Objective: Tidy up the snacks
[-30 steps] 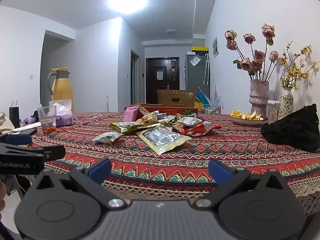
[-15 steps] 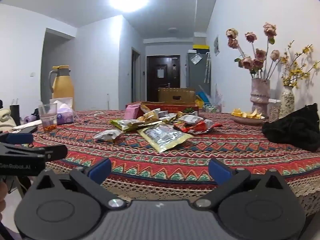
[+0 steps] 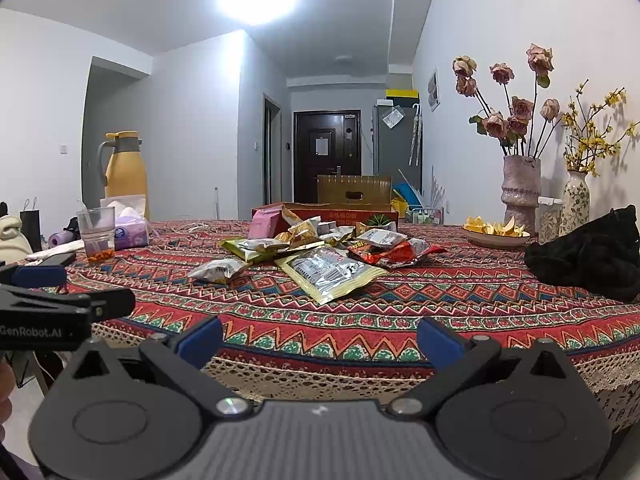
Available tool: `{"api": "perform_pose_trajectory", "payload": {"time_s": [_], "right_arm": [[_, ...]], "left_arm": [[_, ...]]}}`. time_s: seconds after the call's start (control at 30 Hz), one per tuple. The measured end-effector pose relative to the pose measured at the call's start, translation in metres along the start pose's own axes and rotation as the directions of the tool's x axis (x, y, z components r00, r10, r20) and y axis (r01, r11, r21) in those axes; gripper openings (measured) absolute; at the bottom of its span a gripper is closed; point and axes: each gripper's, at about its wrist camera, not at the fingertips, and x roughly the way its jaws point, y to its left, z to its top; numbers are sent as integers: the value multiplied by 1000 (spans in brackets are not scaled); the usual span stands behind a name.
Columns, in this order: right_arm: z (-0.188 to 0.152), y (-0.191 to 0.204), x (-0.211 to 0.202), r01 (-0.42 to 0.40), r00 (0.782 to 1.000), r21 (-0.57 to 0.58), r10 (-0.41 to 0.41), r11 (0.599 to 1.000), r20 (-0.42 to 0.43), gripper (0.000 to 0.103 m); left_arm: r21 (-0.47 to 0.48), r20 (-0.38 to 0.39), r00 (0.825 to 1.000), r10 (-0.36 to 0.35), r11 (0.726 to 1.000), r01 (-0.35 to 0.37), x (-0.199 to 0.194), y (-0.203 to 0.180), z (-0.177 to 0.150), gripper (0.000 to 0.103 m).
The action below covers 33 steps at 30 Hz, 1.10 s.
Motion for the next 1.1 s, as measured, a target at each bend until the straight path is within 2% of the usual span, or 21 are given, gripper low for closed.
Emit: {"api": "perform_pose_trajectory", "payload": {"time_s": [1.1], "right_arm": [[4, -1, 2, 5, 1000, 4, -5, 1000, 18, 103]], "left_arm": [[-9, 4, 1000, 23, 1000, -23, -2, 3, 5, 103]]}}
